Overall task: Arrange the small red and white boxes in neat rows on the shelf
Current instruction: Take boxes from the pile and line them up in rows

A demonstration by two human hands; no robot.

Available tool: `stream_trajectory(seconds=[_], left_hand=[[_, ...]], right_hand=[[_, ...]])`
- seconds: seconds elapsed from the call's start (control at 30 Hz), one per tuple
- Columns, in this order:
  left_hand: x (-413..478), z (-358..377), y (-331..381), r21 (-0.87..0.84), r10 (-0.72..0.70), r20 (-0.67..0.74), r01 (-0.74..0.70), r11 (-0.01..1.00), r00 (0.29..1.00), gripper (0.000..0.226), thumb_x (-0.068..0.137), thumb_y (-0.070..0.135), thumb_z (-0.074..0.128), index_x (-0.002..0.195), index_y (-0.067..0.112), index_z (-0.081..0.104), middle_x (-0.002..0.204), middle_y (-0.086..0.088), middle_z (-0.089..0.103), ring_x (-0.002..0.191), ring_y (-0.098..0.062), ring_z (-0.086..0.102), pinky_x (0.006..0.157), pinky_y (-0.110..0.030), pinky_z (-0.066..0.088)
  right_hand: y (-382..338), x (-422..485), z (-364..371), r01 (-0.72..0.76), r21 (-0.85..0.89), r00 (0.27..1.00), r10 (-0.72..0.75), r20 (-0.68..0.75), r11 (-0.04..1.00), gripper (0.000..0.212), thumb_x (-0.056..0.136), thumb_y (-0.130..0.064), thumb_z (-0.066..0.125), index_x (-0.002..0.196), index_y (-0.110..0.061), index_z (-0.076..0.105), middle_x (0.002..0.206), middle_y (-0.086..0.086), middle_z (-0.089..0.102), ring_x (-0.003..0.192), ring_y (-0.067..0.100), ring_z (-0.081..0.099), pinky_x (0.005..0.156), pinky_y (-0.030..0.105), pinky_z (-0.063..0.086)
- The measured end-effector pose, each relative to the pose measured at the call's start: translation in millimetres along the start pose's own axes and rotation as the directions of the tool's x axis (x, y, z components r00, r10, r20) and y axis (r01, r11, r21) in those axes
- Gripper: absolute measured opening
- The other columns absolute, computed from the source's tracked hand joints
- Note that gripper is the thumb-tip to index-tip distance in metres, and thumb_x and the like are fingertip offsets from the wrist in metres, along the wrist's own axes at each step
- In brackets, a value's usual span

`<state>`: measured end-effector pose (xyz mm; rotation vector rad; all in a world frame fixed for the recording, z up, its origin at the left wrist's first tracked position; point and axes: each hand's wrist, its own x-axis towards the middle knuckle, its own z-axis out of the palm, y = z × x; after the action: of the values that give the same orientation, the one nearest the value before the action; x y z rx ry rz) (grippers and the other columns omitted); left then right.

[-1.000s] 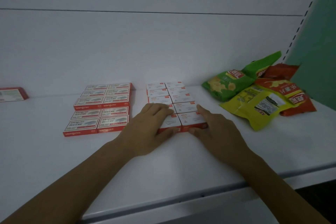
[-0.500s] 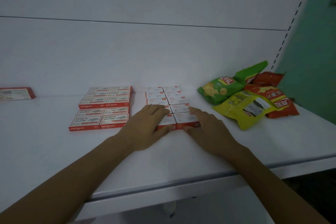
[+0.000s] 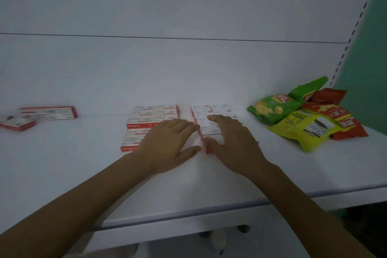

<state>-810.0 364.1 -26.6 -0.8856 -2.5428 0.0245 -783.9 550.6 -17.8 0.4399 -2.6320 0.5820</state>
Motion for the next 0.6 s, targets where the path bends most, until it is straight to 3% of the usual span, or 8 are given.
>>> stream_trajectory(seconds=[0.17,0.27,0.43,0.6], left_hand=[[-57.9,-18.9,-67.1,0.014,-0.051,0.085,0.05,0.999,0.995,0.065,0.092,0.058,0.019,0.123,0.014,0.055,0.119,-0.006,0.063,0.105,-0.025,0.061,0.086,-0.037,0.05],[-99.4,-28.6,-112.1,0.007,-0.12,0.099,0.12,0.993,0.988,0.065,0.091,0.06,0.021,0.125,0.016,0.054,0.122,-0.004,0.062,0.109,-0.022,0.059,0.088,-0.035,0.048],[-161.4,-38.6,-189.6,-0.006,-0.3,0.143,0.304,0.953,0.943,0.079,0.08,0.072,0.012,0.138,0.026,0.039,0.141,0.006,0.045,0.127,-0.014,0.043,0.101,-0.029,0.034],[-204.3,-39.0,-263.2,0.0,-0.354,0.167,0.359,0.933,0.92,0.097,0.068,0.083,-0.001,0.138,0.028,0.038,0.141,0.006,0.045,0.131,-0.018,0.038,0.099,-0.032,0.038]], right_hand=[[-66.8,21.9,32.6,0.039,0.017,0.999,-0.04,0.028,0.999,0.052,0.09,-0.042,0.051,0.137,-0.025,0.035,0.14,-0.004,0.044,0.127,0.014,0.04,0.106,0.03,0.026],[-118.7,37.0,58.1,0.109,0.047,0.993,-0.111,0.041,0.993,0.05,0.09,-0.04,0.051,0.136,-0.024,0.039,0.138,-0.004,0.046,0.125,0.014,0.042,0.108,0.029,0.025],[-196.8,55.6,105.0,0.203,0.079,0.966,-0.213,0.146,0.976,0.05,0.09,-0.041,0.051,0.136,-0.026,0.039,0.14,-0.007,0.044,0.129,0.012,0.038,0.11,0.03,0.022],[-243.1,69.1,139.2,0.213,0.044,0.948,-0.218,0.234,0.976,0.048,0.092,-0.044,0.046,0.136,-0.029,0.035,0.142,-0.009,0.039,0.13,0.011,0.035,0.11,0.031,0.021]])
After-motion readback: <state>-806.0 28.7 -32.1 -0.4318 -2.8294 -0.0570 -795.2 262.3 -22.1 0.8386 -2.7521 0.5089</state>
